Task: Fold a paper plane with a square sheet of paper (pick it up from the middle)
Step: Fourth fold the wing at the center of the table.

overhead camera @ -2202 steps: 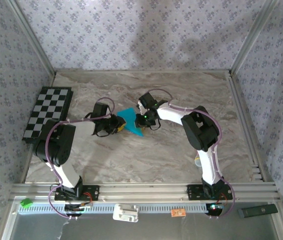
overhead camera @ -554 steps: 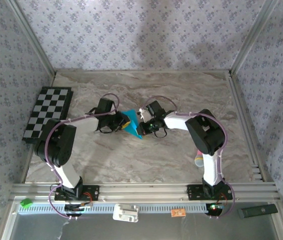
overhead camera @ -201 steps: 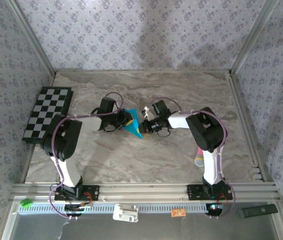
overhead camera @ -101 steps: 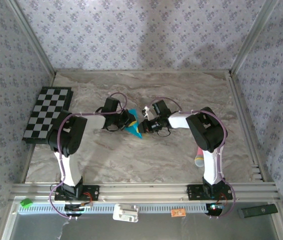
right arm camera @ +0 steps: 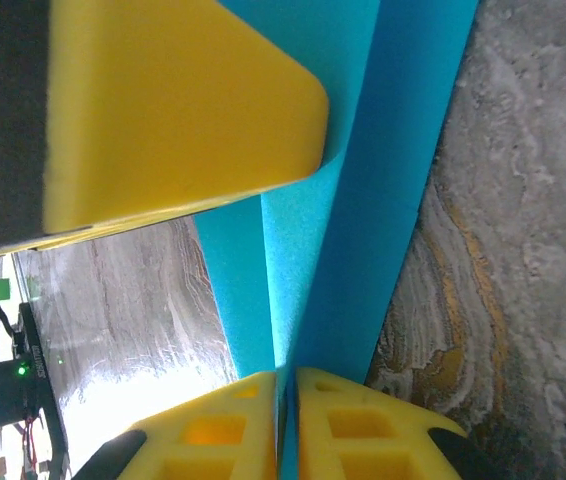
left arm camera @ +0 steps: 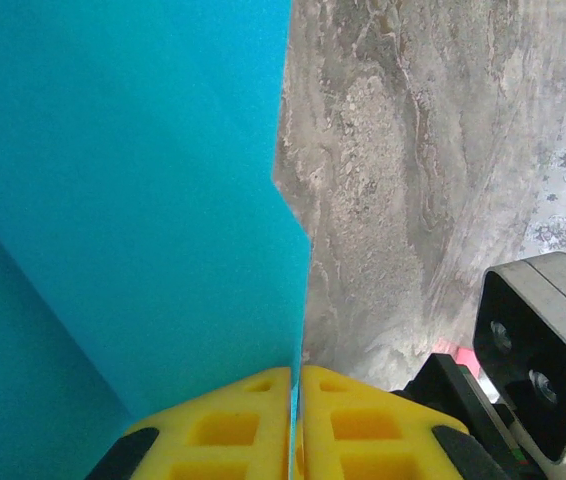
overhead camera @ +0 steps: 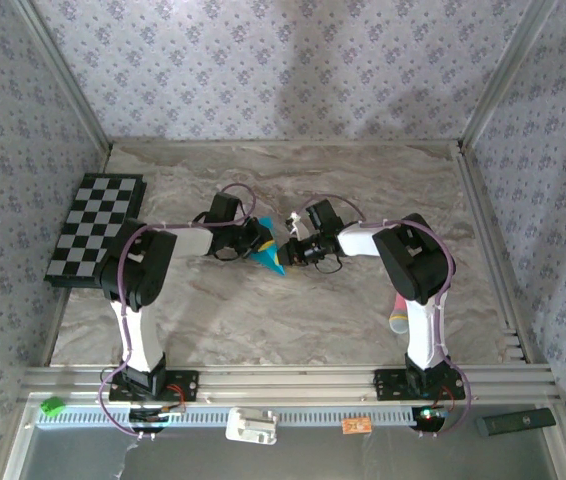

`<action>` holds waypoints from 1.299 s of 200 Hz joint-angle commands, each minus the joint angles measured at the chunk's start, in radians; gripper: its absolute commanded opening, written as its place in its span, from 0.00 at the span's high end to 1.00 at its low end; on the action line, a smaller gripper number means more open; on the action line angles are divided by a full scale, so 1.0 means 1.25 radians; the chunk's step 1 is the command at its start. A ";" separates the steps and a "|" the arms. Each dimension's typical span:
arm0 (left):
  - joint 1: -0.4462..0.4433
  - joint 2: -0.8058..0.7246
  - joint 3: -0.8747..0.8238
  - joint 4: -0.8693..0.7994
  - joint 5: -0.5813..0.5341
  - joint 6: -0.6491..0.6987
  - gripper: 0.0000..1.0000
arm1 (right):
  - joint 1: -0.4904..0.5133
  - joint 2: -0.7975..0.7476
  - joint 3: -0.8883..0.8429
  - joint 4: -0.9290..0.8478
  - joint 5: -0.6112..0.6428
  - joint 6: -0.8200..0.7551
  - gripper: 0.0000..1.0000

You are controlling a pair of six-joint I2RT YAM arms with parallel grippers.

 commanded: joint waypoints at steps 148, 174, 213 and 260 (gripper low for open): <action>0.021 -0.063 -0.071 0.079 0.009 -0.034 0.86 | -0.021 0.048 -0.020 -0.095 0.097 0.009 0.93; 0.007 -0.039 -0.050 0.069 0.017 -0.022 0.88 | -0.022 0.048 -0.018 -0.096 0.097 0.011 0.93; 0.003 -0.010 -0.032 0.067 0.016 -0.018 0.89 | -0.024 0.048 -0.018 -0.096 0.095 0.012 0.93; 0.002 0.006 -0.028 0.064 0.014 -0.019 0.90 | -0.026 0.049 -0.018 -0.100 0.091 0.013 0.88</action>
